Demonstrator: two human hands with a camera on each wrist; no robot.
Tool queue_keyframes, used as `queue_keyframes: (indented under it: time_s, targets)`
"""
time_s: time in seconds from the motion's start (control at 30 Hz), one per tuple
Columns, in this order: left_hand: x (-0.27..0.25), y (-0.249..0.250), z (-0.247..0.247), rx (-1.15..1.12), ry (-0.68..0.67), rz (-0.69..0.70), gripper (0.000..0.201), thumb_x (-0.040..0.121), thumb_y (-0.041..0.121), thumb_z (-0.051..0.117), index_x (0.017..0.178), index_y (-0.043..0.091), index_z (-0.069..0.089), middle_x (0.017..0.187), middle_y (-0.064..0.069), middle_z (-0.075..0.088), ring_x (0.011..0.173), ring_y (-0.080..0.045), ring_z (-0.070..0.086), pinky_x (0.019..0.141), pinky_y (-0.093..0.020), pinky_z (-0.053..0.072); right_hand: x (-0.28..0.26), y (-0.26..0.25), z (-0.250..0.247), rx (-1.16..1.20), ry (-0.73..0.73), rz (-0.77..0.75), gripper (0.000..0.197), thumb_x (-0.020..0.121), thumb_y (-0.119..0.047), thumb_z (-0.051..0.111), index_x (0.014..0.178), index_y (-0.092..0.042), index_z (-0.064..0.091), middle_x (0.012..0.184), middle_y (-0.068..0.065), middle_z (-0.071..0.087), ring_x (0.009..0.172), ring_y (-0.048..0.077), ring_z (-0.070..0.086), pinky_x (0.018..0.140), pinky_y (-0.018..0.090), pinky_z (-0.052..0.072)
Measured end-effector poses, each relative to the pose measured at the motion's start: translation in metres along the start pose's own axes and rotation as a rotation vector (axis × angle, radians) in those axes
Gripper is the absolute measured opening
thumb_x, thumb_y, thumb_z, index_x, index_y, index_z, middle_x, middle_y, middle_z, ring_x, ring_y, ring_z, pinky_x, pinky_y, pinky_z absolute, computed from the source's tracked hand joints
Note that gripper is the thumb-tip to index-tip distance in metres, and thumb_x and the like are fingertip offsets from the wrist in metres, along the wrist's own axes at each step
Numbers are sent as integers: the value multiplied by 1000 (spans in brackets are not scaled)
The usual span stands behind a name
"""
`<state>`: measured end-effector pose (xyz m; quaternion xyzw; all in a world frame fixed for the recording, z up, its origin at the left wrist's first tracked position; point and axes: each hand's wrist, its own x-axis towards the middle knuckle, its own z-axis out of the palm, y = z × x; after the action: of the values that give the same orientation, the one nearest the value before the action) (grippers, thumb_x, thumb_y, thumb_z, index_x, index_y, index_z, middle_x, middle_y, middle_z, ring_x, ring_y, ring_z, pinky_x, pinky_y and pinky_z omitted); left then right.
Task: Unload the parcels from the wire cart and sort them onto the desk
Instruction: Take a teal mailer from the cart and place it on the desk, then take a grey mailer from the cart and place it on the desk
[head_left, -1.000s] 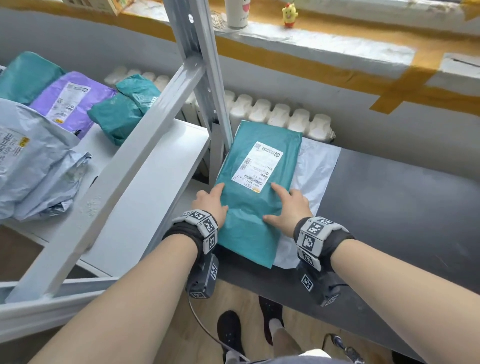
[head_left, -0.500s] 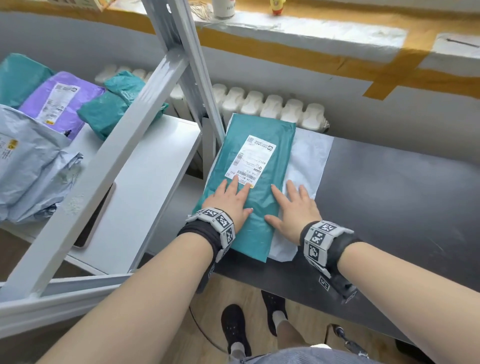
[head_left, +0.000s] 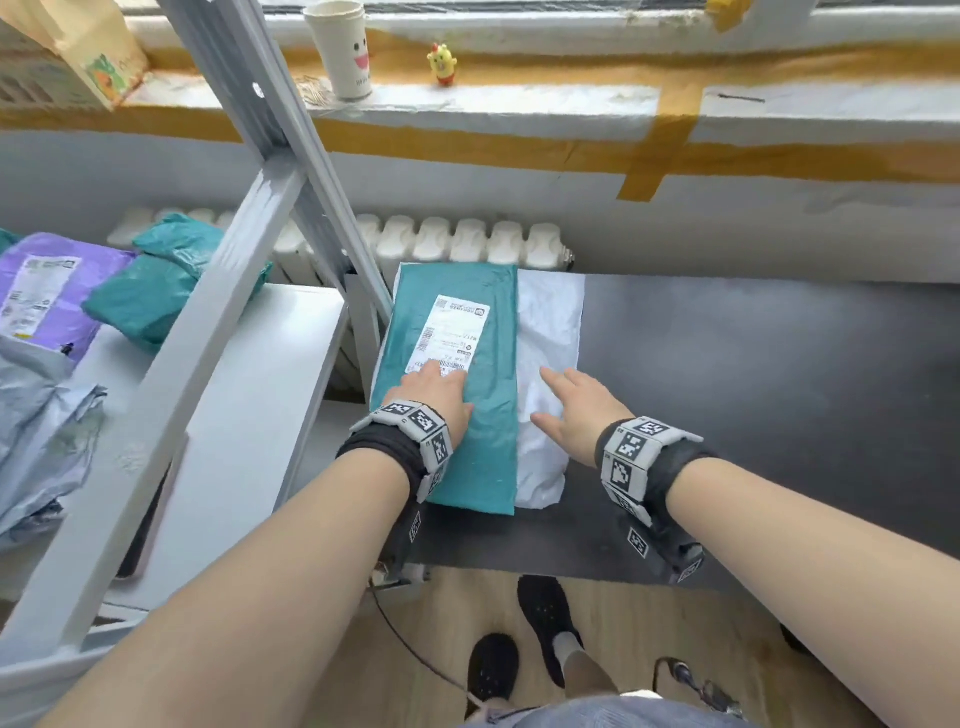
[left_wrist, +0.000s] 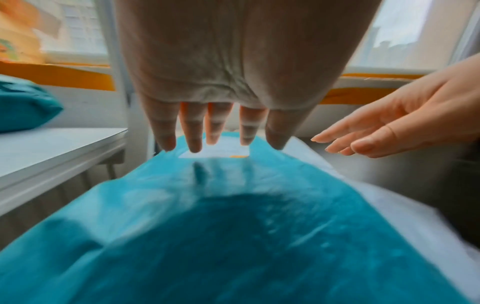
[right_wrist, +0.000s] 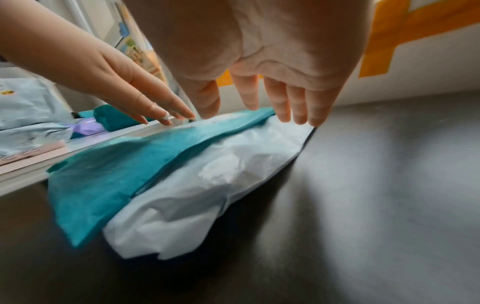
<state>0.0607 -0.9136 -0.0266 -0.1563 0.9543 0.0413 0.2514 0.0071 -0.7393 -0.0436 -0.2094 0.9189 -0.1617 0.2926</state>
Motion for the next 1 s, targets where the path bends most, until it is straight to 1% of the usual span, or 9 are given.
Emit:
queue_keyframes:
  time_s: [0.13, 0.27, 0.37, 0.43, 0.57, 0.67, 0.73, 0.87, 1.0]
  targets:
    - [-18, 25, -18, 6, 105, 214, 40, 97, 31, 42, 132, 13, 45, 136, -8, 43, 124, -30, 45, 99, -45, 43, -38, 2, -10, 53, 107, 89, 64, 94, -39, 46, 149, -21, 19, 154, 11, 23, 143, 25, 18, 116, 36, 21]
    - [-37, 66, -34, 77, 170, 435, 38, 97, 30, 38, 133, 19, 47, 137, -4, 47, 124, -27, 48, 98, -41, 45, -90, 13, -19, 75, 243, 216, 61, 93, -37, 49, 146, -17, 26, 150, 9, 30, 141, 24, 22, 114, 35, 25]
    - [-51, 107, -40, 101, 194, 548, 41, 96, 31, 39, 136, 25, 46, 141, -2, 45, 127, -26, 47, 101, -41, 43, -129, 34, -26, 86, 334, 326, 57, 92, -33, 51, 142, -15, 32, 145, 9, 36, 138, 25, 28, 112, 36, 29]
    - [-63, 140, -44, 135, 188, 634, 41, 96, 33, 40, 136, 26, 45, 142, -1, 44, 128, -27, 45, 103, -42, 41, -159, 54, -30, 109, 386, 410, 56, 91, -31, 51, 142, -15, 32, 145, 9, 36, 138, 25, 28, 111, 36, 30]
    - [-94, 209, -47, 232, 189, 809, 40, 96, 36, 40, 135, 27, 47, 140, -2, 45, 126, -28, 46, 102, -41, 41, -218, 100, -32, 186, 482, 576, 56, 90, -30, 52, 141, -14, 35, 143, 8, 38, 135, 26, 33, 109, 39, 33]
    - [-121, 260, -42, 287, 201, 908, 36, 97, 31, 37, 130, 23, 52, 135, -4, 49, 122, -29, 49, 98, -40, 44, -261, 134, -31, 240, 536, 680, 55, 89, -29, 55, 139, -13, 38, 141, 9, 40, 132, 27, 37, 108, 41, 36]
    - [-140, 297, -36, 336, 210, 981, 34, 98, 26, 36, 125, 19, 54, 130, -4, 52, 117, -30, 52, 95, -41, 46, -288, 159, -29, 273, 574, 742, 57, 88, -29, 57, 140, -14, 38, 140, 10, 41, 131, 27, 39, 107, 41, 37]
    - [-173, 380, -18, 413, 203, 1123, 32, 97, 22, 36, 124, 19, 54, 127, -6, 53, 114, -32, 54, 94, -45, 47, -345, 212, -25, 323, 633, 844, 60, 88, -28, 57, 142, -16, 35, 142, 9, 38, 132, 27, 38, 108, 39, 36]
    - [-208, 465, 8, 410, 163, 1215, 35, 96, 25, 35, 125, 20, 55, 128, -6, 54, 116, -32, 53, 96, -45, 47, -404, 276, -25, 379, 665, 943, 56, 86, -28, 59, 137, -14, 40, 138, 10, 43, 127, 28, 43, 106, 37, 38]
